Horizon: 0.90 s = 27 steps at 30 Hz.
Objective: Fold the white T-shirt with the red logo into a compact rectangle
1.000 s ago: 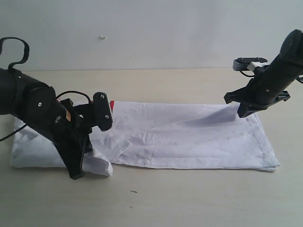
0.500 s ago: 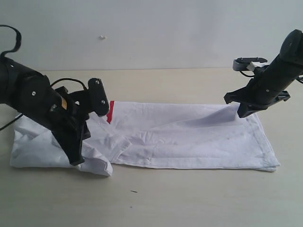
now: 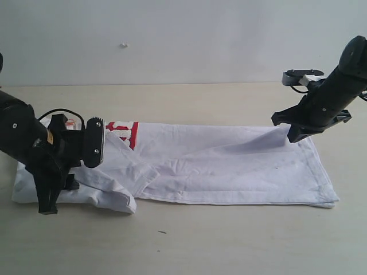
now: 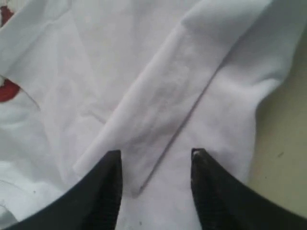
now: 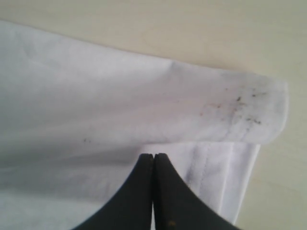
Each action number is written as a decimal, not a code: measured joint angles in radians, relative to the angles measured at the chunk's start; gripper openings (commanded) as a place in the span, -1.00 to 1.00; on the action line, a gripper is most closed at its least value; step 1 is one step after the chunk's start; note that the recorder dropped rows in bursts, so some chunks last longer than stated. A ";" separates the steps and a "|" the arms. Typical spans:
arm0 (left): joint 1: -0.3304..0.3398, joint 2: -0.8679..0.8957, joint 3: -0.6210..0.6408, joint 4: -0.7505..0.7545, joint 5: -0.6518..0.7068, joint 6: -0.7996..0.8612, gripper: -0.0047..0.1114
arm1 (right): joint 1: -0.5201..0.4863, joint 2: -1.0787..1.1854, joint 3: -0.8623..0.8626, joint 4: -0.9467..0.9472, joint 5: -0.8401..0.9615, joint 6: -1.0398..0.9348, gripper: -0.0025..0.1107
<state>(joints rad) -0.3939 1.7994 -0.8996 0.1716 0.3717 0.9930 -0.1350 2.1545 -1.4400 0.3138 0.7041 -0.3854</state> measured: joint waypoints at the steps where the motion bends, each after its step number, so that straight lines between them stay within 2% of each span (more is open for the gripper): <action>1: 0.000 0.000 0.006 0.000 -0.015 0.009 -0.25 | 0.000 0.000 0.000 0.000 0.000 0.000 -0.96; 5: 0.000 0.000 0.023 0.002 -0.090 0.019 -0.45 | 0.000 0.000 0.000 0.000 0.000 0.000 -0.96; 8: 0.000 0.021 0.023 0.002 -0.117 0.021 -0.47 | 0.000 0.000 0.000 0.000 -0.002 0.000 -0.96; 12: 0.000 0.058 0.024 0.002 -0.123 0.021 -0.31 | 0.000 0.000 0.000 0.000 -0.002 0.000 -0.96; 16: 0.000 0.060 0.024 0.003 -0.142 0.021 0.03 | 0.000 0.000 0.000 0.000 -0.002 0.000 -0.96; 18: 0.000 0.060 0.024 0.003 -0.144 0.021 0.08 | 0.000 0.000 0.000 0.000 -0.004 0.000 -0.96; 21: 0.000 0.058 0.024 0.003 -0.145 0.021 -0.09 | 0.000 0.000 0.000 0.000 -0.004 0.000 -0.96; 27: 0.000 0.058 0.024 0.003 -0.141 0.029 -0.84 | 0.000 0.000 0.000 0.000 -0.004 0.000 -0.96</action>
<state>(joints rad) -0.3939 1.8572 -0.8751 0.1751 0.2303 1.0216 -0.1350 2.1545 -1.4400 0.3138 0.7003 -0.3851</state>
